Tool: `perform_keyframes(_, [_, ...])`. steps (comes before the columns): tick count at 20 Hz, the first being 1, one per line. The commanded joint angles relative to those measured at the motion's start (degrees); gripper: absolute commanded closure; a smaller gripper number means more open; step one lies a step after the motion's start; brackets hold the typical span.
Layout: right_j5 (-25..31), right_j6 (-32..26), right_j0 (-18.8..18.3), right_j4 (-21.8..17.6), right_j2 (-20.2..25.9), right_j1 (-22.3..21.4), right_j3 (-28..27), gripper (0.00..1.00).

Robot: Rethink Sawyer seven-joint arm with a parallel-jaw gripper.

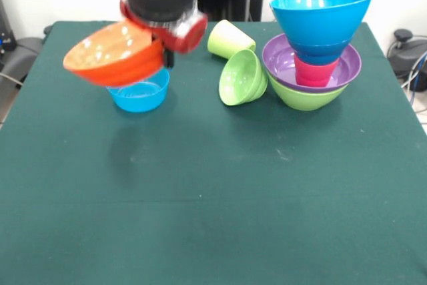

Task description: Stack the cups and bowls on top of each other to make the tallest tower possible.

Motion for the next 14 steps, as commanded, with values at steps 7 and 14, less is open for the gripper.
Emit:
perform_keyframes(7, [4.7, 0.7, 5.2, 7.1, 3.9, -12.1, 14.7, 1.00])
perform_keyframes(14, [2.7, 5.7, 8.9, 10.4, 1.8, -15.8, 19.2, 1.00])
